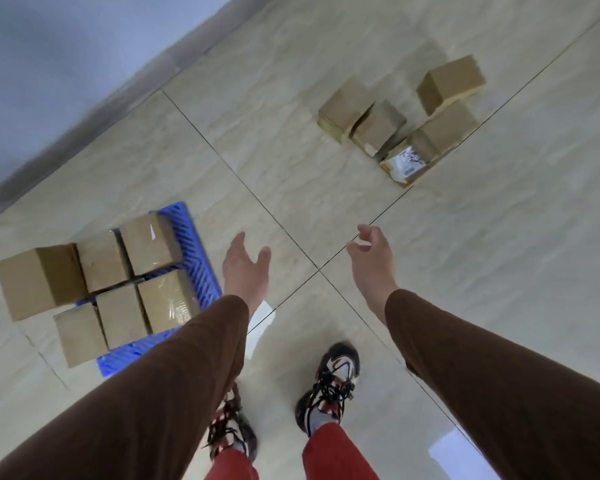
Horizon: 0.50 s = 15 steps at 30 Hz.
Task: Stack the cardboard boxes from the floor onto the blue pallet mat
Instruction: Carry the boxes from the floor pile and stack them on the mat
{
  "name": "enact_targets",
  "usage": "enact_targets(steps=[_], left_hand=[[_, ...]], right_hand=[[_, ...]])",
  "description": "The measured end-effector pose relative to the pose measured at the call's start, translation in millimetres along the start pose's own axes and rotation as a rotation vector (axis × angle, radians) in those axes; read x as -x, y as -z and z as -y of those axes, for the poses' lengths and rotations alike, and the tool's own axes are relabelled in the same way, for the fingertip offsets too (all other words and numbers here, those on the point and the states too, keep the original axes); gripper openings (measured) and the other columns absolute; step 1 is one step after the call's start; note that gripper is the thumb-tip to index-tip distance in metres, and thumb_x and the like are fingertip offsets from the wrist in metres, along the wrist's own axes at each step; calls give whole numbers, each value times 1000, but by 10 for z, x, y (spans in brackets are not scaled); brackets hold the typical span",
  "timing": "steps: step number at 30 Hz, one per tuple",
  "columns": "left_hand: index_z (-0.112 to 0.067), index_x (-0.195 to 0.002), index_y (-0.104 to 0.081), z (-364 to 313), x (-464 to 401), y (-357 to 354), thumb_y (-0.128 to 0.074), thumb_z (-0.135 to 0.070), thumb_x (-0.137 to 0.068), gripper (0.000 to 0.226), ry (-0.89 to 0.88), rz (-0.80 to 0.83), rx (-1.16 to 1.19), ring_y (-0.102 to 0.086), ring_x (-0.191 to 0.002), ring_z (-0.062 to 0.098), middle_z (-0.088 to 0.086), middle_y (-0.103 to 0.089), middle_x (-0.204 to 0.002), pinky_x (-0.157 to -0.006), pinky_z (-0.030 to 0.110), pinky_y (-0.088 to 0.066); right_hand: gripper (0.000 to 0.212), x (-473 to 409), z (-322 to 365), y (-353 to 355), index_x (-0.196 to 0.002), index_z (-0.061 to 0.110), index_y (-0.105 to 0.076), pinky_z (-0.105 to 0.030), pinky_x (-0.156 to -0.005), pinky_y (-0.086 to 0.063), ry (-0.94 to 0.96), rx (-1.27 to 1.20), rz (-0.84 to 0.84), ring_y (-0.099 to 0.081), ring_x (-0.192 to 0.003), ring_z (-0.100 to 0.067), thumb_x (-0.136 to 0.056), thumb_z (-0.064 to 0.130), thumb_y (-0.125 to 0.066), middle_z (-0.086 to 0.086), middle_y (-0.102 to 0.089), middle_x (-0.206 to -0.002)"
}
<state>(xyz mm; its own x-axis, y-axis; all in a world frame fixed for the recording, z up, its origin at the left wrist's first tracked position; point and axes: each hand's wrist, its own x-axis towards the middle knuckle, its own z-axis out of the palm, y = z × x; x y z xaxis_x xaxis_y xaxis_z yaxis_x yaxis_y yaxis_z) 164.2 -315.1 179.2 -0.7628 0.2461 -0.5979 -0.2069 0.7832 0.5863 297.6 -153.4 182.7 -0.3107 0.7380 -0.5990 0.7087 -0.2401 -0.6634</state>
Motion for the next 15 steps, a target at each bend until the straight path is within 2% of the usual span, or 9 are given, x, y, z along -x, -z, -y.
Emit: enact_targets(steps=[4,9,15], left_hand=[[-16,-158,-26,-486,-1,-382,-51,-34,-101,64,-23,69,6,-26,-150,22,3,-30,-163,-123,42,-23],[-18,-157,-26,-1065,-160,-623,-50,-35,-101,63,-37,115,15,-29,-149,20,2,-32,-162,-121,39,-26],[-19,-155,-32,-1712,-442,-990,-50,-34,-102,58,-85,166,-69,-33,-147,20,2,-36,-160,-119,36,-28]], right_hand=[[31,-327,126,425,-128,29,-54,-31,-85,-47,-11,-28,-57,-57,-97,-5,-97,24,-56,9,-55,-127],[36,-707,428,749,-136,28,-52,-25,-83,-43,-33,-92,-48,-56,-105,-4,-101,23,-55,12,-53,-128],[31,-1314,707,1171,-131,26,-55,-25,-80,-44,-31,-150,-98,-58,-106,-10,-100,22,-54,11,-55,-126]])
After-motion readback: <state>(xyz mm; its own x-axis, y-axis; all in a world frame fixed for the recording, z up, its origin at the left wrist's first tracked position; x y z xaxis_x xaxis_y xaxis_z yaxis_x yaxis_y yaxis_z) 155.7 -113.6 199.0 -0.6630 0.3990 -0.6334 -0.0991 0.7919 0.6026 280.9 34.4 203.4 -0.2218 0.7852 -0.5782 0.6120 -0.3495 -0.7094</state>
